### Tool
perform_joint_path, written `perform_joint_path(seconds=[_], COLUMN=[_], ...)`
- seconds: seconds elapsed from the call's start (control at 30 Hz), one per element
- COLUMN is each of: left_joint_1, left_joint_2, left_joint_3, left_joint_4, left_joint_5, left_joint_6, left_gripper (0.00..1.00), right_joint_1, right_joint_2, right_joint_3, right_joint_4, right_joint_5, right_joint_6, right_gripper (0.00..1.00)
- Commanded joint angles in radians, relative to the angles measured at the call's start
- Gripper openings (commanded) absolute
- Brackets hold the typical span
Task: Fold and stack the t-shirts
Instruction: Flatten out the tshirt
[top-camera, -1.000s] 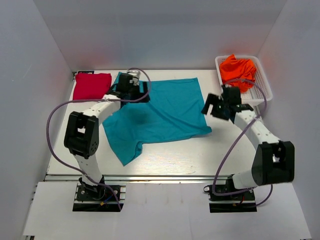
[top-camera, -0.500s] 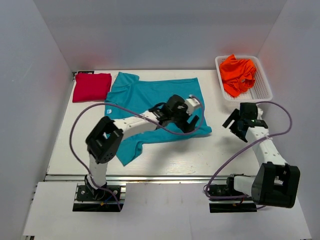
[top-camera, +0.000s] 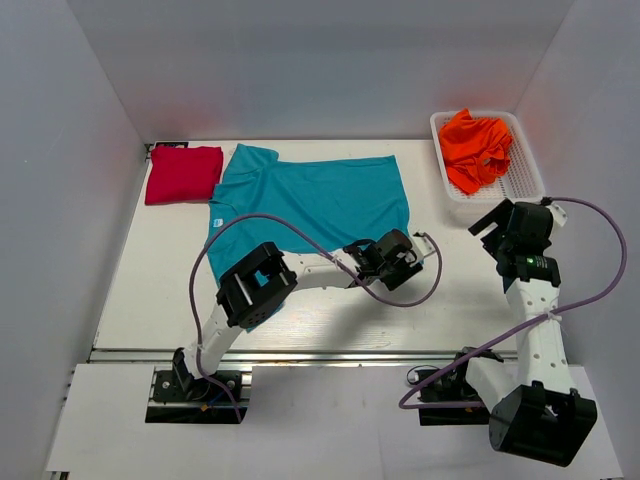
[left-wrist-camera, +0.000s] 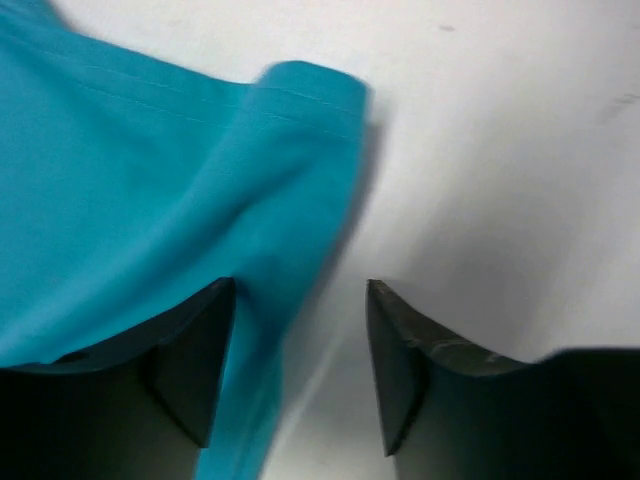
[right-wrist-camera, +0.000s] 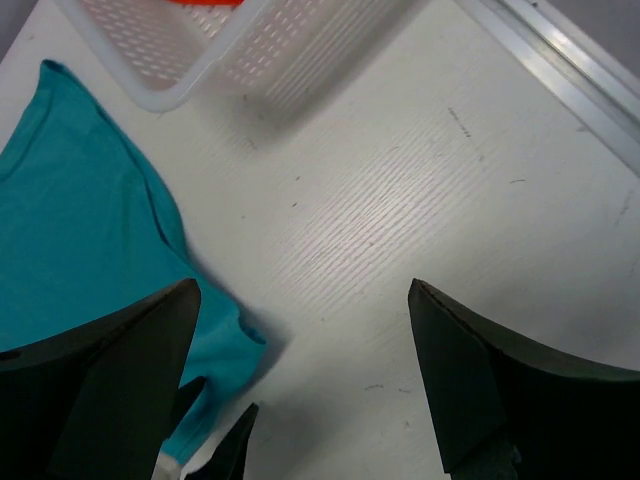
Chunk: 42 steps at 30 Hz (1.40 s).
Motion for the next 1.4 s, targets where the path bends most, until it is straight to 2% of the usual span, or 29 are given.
perform_joint_path(seconds=[0.0,0.17,0.27,0.3,0.33,0.37,0.53,0.63,0.93,1.2,1.37], left_joint_1=[0.009,0.009,0.009,0.009,0.009,0.009,0.03,0.039,0.183,0.345,0.404], left_joint_2=[0.006,0.026,0.035,0.035,0.035,0.035,-0.026,-0.072,-0.073,-0.054,-0.027], left_joint_3=[0.016,0.027,0.027,0.027,0.027,0.027,0.058,0.058,0.044,-0.057,-0.095], left_joint_4=[0.077,0.108,0.131,0.131,0.14,0.14,0.094,0.084,-0.007,0.117,0.212], left_joint_5=[-0.186,-0.246,-0.183,-0.183,-0.171,-0.171,-0.039,-0.007,0.217,0.544,0.729], left_joint_6=[-0.001,0.008,0.008,0.008,0.019,0.005,-0.036,-0.085,-0.329,-0.521,-0.604], left_gripper=[0.63,0.56,0.45,0.27,0.18,0.0,0.0,0.0,0.0,0.0,0.0], right_joint_1=[-0.011,-0.014,-0.012,-0.012,-0.011,-0.011,-0.006,0.0,0.064,0.158,0.25], right_joint_2=[0.001,0.001,-0.004,-0.003,0.001,0.004,0.031,0.065,0.166,0.295,0.362], right_joint_3=[0.01,-0.005,-0.016,-0.016,-0.019,-0.022,-0.049,-0.057,-0.071,-0.077,-0.059], right_joint_4=[0.062,0.092,0.107,0.109,0.112,0.113,0.139,0.13,0.144,0.167,0.196], right_joint_5=[-0.13,-0.215,-0.256,-0.261,-0.267,-0.267,-0.353,-0.357,-0.434,-0.549,-0.531], right_joint_6=[-0.025,-0.048,-0.057,-0.068,-0.071,-0.081,-0.156,-0.179,-0.224,-0.285,-0.341], right_gripper=[0.9,0.9,0.9,0.9,0.9,0.9,0.85,0.84,0.79,0.73,0.72])
